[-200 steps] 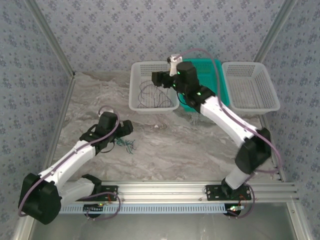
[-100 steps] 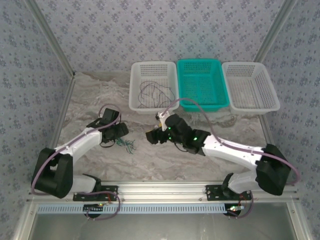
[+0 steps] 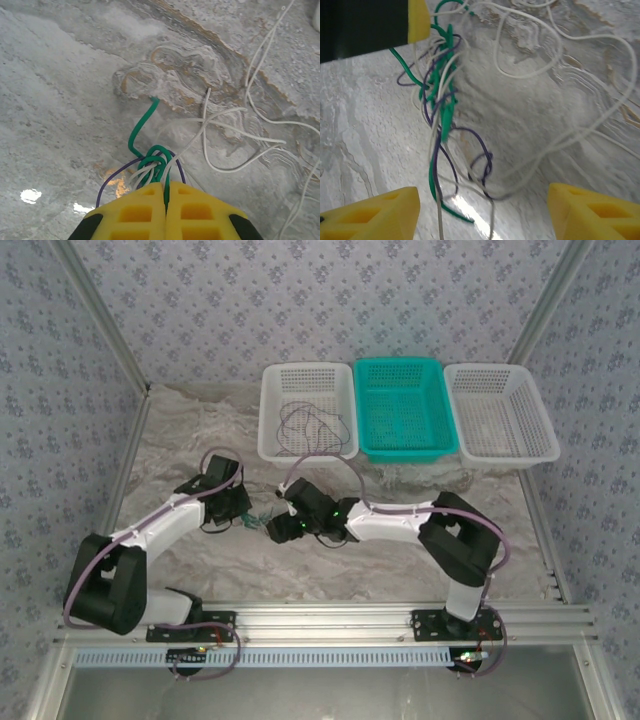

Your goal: Untangle the cables

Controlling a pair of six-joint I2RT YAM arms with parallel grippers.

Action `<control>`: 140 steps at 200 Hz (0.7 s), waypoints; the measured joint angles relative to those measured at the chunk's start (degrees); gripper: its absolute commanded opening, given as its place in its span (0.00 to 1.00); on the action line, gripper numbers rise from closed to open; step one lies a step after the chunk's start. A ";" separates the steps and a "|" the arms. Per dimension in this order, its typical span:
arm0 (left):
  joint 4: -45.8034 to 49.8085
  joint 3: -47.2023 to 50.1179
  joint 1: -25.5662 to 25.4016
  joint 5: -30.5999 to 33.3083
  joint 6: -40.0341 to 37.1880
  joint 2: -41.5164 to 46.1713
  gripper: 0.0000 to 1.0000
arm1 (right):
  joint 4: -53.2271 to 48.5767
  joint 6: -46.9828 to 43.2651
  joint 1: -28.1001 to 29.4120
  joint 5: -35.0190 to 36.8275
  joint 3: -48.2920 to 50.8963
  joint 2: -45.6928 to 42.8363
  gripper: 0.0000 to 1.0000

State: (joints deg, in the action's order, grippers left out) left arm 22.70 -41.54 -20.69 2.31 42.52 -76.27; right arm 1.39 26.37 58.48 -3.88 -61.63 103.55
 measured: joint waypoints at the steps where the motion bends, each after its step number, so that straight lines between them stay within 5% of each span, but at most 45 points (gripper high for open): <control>1: 0.00 0.00 -0.02 -0.02 0.00 0.02 0.00 | 0.09 0.00 0.00 -0.02 -0.17 0.20 0.70; 16: -0.04 0.00 -0.50 -0.59 -0.11 0.35 0.00 | 0.92 0.52 -0.20 -0.04 -1.20 1.88 0.56; 33: -0.09 0.00 -0.87 -0.98 -0.55 0.55 0.00 | 2.19 1.31 -1.09 -0.72 -1.55 3.82 0.15; 45: -0.09 0.00 -1.07 -1.01 -0.90 0.55 0.00 | 2.38 2.19 -2.14 -1.27 -1.53 4.81 0.03; 140: 6.32 -0.44 0.50 6.12 -0.42 2.84 0.00 | 6.34 5.25 -6.27 -1.51 8.83 -2.64 0.00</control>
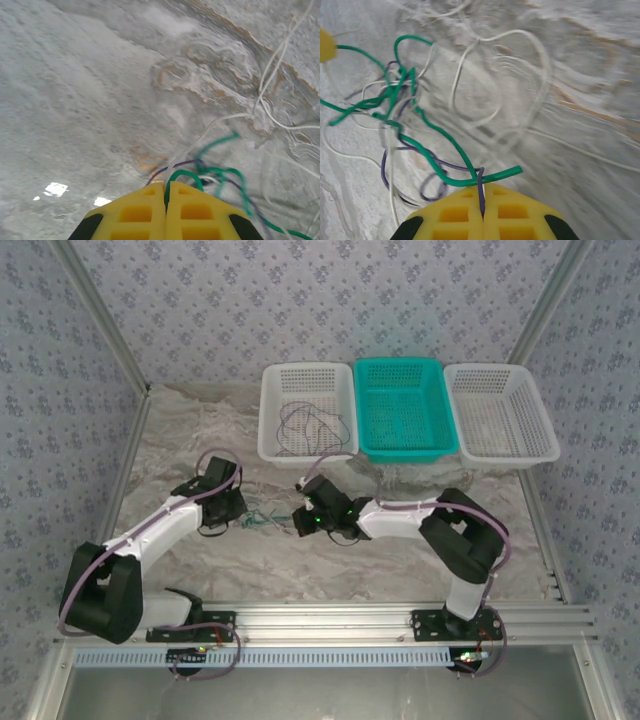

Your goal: Untangle the cables

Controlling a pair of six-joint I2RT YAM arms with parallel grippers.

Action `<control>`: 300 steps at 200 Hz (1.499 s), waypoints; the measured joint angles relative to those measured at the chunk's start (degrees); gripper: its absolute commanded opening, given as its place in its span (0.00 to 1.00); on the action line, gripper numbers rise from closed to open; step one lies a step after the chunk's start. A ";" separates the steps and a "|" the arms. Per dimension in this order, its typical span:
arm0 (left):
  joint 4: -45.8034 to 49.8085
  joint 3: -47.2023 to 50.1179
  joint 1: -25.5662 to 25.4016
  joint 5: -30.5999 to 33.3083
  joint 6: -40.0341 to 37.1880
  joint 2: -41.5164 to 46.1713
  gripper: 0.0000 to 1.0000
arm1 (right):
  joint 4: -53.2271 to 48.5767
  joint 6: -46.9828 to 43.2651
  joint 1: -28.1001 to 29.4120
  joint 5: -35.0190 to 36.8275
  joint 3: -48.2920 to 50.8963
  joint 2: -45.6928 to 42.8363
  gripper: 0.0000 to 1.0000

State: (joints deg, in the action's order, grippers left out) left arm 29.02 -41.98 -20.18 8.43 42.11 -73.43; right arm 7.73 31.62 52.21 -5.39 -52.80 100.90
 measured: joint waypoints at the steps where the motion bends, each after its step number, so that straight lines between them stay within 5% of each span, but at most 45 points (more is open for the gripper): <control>1: 0.00 0.00 0.09 0.00 0.02 0.04 0.00 | 0.04 0.11 -0.24 -0.02 0.31 -0.28 0.00; 46: 1.51 -0.11 3.37 1.46 0.00 2.21 0.00 | 0.28 1.64 -6.56 -0.55 8.74 -8.50 0.00; 74: 1.53 -0.11 3.43 1.38 -0.26 2.73 0.00 | -0.02 1.53 -7.45 -1.07 10.93 -11.96 0.12; 132: 1.68 0.39 5.40 2.93 -2.21 2.84 0.09 | -2.84 0.52 -7.45 0.04 11.93 -11.91 0.00; 171: 1.31 0.57 5.38 2.75 -3.15 2.89 0.11 | -2.60 0.13 -6.86 -0.94 11.87 -11.76 0.23; 258: 0.85 1.09 3.96 2.71 -3.28 3.67 0.12 | -1.86 -1.25 -0.70 0.55 6.10 -10.80 0.26; 300: 0.79 1.09 3.37 2.73 -3.37 3.63 0.11 | -0.33 -7.37 0.50 1.51 4.55 -15.45 0.47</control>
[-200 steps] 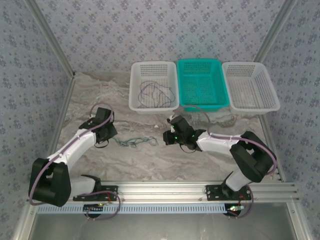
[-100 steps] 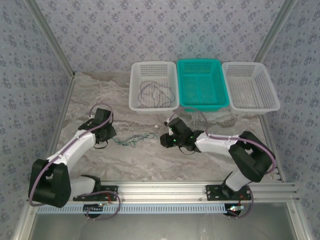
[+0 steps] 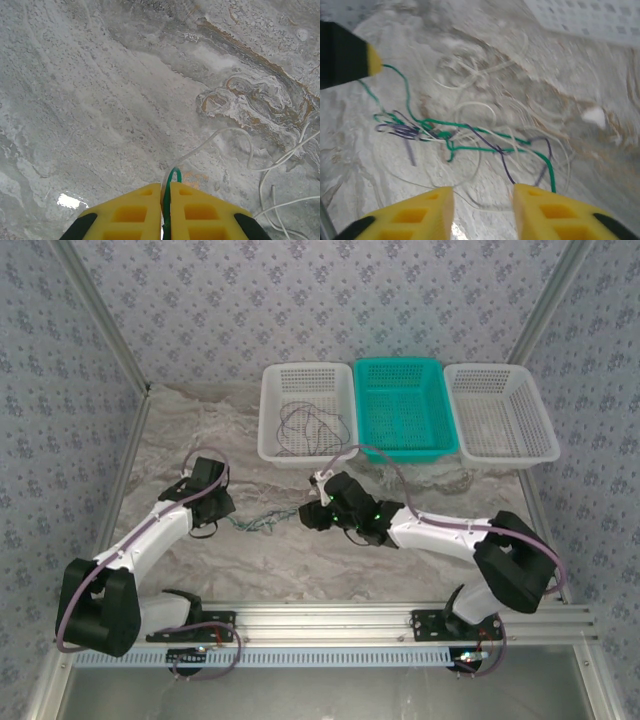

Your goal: Untangle the cables

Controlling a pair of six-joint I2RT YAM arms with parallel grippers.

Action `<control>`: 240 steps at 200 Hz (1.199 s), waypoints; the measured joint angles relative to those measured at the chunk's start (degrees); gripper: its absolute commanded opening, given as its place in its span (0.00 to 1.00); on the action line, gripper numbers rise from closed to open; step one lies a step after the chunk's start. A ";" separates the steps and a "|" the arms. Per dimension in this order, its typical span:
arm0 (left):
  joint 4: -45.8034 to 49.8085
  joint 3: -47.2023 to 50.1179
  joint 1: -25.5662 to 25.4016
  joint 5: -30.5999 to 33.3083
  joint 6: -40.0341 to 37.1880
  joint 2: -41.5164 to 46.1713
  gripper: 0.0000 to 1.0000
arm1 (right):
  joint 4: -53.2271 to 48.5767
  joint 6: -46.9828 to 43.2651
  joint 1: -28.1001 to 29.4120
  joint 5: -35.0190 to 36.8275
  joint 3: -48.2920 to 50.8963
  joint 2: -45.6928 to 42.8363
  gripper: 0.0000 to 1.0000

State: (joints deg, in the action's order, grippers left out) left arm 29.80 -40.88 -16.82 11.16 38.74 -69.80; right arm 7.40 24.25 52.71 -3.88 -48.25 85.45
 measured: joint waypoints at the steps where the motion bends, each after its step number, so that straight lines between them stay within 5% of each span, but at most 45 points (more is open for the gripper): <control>1: 0.00 0.00 0.00 0.00 -0.04 0.00 0.11 | -0.07 -0.37 0.00 -0.13 -0.33 0.07 0.47; 24: 0.00 0.00 -0.35 -0.24 -0.33 -0.11 0.11 | -0.24 -2.12 0.35 -4.90 -7.30 3.65 0.59; 51: 0.00 0.00 -0.57 -0.22 -0.33 -0.11 0.11 | 0.63 -3.02 1.73 -8.72 -13.90 9.88 0.60; 103: 0.02 0.00 -0.61 -0.17 -0.37 -0.09 0.11 | 1.01 -2.56 2.67 -10.91 -15.82 19.71 0.48; 131: 0.02 0.00 -0.61 -0.17 -0.37 -0.04 0.11 | 1.42 -1.95 2.67 -11.10 -15.56 20.52 0.20; 178: 0.02 0.00 -0.61 -0.15 -0.35 -0.04 0.11 | 3.74 -0.68 2.19 -10.95 -12.55 19.32 0.00; 240: 0.28 0.00 -0.94 1.62 -0.28 -0.04 0.11 | 5.29 1.73 -1.62 -10.69 -6.05 9.97 0.03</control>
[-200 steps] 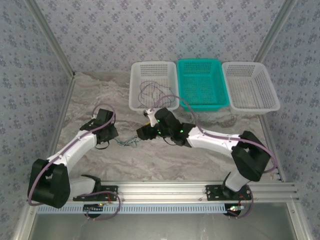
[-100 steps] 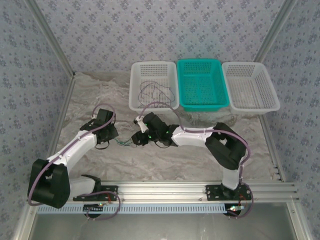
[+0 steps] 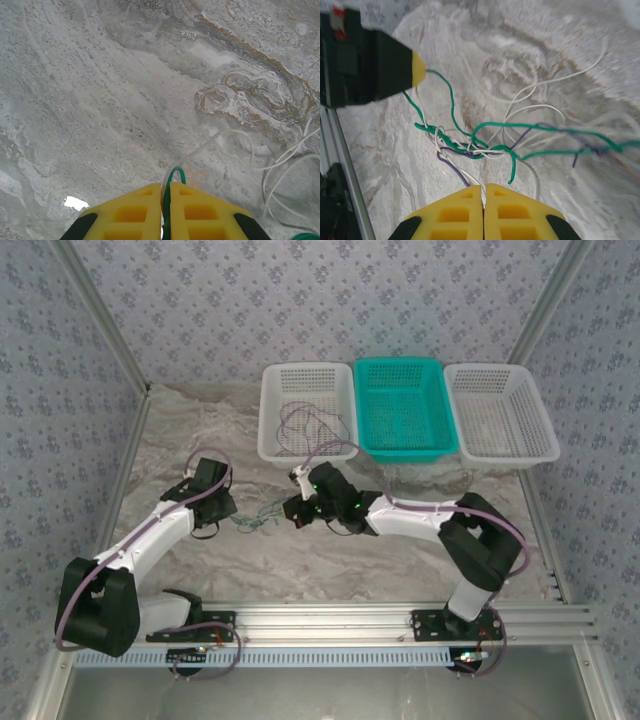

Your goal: Untangle the cables

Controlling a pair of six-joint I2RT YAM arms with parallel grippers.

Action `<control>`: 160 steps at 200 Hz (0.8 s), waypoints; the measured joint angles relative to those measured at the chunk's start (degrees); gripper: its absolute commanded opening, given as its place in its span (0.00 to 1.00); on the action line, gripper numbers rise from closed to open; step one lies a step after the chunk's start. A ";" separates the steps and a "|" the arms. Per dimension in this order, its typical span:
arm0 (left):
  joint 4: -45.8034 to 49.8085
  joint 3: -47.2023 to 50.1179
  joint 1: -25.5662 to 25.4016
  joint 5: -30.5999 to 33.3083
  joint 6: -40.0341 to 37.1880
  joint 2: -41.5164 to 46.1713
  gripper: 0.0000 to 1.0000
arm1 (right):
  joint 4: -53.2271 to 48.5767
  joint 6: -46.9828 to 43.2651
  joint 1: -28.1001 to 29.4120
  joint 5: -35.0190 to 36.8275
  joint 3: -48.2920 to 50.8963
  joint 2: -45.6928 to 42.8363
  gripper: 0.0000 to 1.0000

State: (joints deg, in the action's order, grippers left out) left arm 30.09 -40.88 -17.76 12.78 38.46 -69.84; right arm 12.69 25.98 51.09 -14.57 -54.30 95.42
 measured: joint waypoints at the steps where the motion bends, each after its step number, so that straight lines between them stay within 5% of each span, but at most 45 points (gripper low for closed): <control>1: 0.00 0.00 0.00 0.02 0.00 0.00 0.11 | 0.00 0.02 -0.09 0.02 0.07 -0.13 0.03; 34: 0.35 0.00 0.13 1.18 -0.02 0.00 0.11 | -0.09 0.63 -2.97 0.46 2.99 -4.66 0.14; 76: 0.33 0.00 0.11 1.18 -0.02 0.00 0.11 | -0.22 1.68 -3.80 -0.26 5.44 -5.18 0.00; 120: 0.87 0.00 0.11 2.19 0.17 0.00 0.12 | 0.83 3.17 -4.15 0.85 6.60 -5.68 0.00; 160: 3.67 0.00 1.46 4.98 1.86 0.20 0.10 | -1.75 7.50 -13.38 7.61 15.67 -17.11 0.00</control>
State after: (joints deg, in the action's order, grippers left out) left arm 33.76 -40.88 -16.29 17.76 40.32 -69.65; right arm 10.94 33.47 37.71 -6.96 -38.63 78.30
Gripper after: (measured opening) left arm 0.110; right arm 0.060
